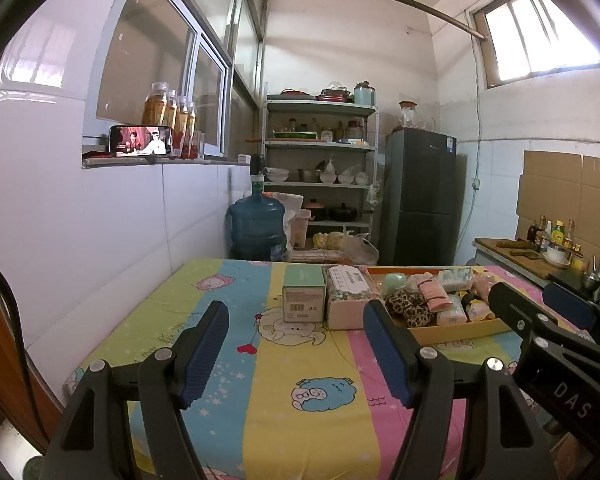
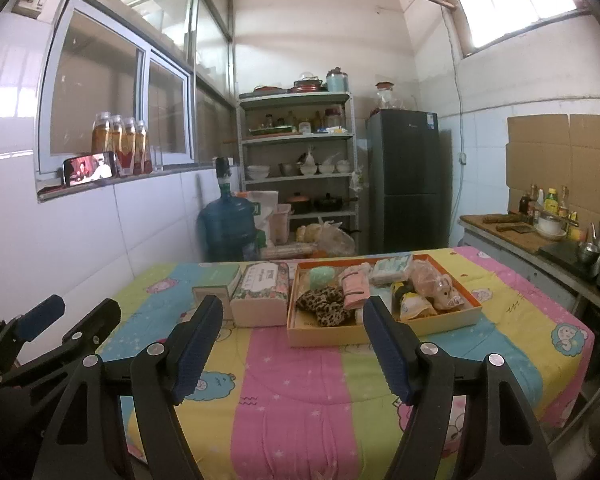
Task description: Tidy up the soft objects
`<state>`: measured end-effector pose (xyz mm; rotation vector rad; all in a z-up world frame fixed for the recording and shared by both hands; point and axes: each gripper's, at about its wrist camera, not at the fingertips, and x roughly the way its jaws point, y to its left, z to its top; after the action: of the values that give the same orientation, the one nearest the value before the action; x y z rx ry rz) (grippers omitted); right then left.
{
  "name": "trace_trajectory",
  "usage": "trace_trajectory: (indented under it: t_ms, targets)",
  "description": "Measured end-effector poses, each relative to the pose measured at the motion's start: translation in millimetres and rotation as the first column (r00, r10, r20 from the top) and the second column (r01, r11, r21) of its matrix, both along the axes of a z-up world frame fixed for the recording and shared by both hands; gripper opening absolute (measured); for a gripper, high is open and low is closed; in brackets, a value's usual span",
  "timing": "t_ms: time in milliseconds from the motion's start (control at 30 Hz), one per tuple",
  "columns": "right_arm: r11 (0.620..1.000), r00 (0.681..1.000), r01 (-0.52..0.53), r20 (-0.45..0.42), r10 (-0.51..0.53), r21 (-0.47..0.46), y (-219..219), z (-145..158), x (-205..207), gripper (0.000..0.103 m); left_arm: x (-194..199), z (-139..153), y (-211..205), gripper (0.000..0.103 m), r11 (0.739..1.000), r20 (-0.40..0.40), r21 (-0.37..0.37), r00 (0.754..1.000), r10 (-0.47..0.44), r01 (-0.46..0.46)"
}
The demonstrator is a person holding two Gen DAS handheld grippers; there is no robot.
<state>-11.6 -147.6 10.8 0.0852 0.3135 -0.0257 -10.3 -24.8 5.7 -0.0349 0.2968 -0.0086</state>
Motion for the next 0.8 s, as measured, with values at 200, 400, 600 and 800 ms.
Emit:
trace_trajectory:
  t_ms: [200,400,600,800]
  targets:
    - [1.0,1.0,0.002,-0.002,-0.002,0.004,-0.2,-0.1,0.4,0.075,-0.5,-2.7,-2.9,0.069,1.0,-0.004,0.004,1.0,-0.01,0.01]
    - [1.0,1.0,-0.004,-0.004,0.004,0.004,-1.7,-0.3,0.9,0.074,0.5,-3.9,-3.0,0.069,1.0,-0.008,0.002,1.0,-0.01,0.01]
    - [1.0,1.0,-0.005,-0.003,0.005,0.005,-3.8,-0.3,1.0,0.074,1.7,-3.6,-1.3,0.069,1.0,-0.007,0.002,1.0,-0.012,0.012]
    - [1.0,1.0,-0.004,0.0,0.004,-0.002,-4.1,-0.8,1.2,0.074,3.3,-4.1,-1.5,0.069,1.0,-0.007,-0.002,1.0,-0.009,0.009]
